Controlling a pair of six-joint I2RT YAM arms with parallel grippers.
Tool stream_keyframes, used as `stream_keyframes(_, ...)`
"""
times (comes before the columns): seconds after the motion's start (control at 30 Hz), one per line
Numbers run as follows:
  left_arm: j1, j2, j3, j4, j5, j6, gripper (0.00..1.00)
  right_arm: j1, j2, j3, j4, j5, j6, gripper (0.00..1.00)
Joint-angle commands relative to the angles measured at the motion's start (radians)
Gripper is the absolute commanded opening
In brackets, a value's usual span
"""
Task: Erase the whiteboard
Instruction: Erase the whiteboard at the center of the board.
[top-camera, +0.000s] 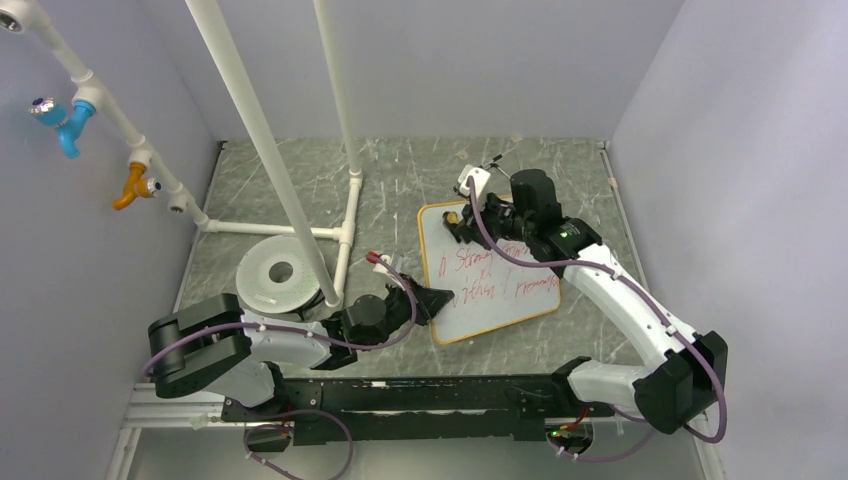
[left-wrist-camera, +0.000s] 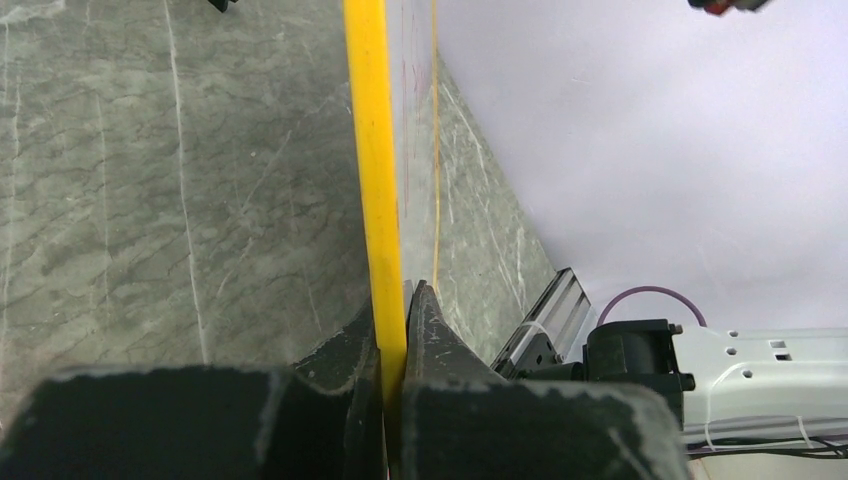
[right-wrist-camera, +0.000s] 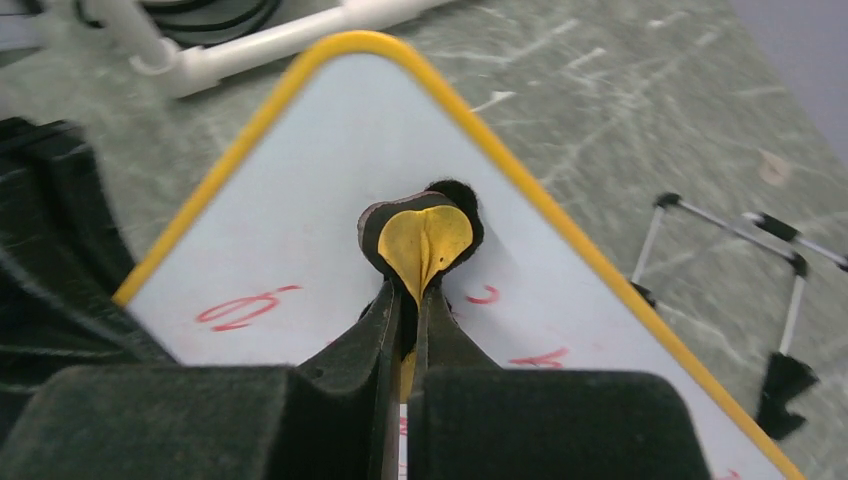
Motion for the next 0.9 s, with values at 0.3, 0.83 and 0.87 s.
stream_keyframes(0.3, -0.020, 0.006, -0.028, -0.208, 0.050, 0.269, 0.00, 0.030, 0.022, -0.005, -0.134, -0.285, -0.204, 0.00)
stream_keyframes(0.83, -0.020, 0.002, -0.039, -0.194, 0.051, 0.278, 0.00, -0.076, 0.001, -0.052, -0.029, -0.165, -0.095, 0.00)
stream_keyframes(0.87, -0.021, 0.003, -0.034, -0.196, 0.056, 0.282, 0.00, -0.065, 0.001, -0.048, -0.059, -0.227, -0.129, 0.00)
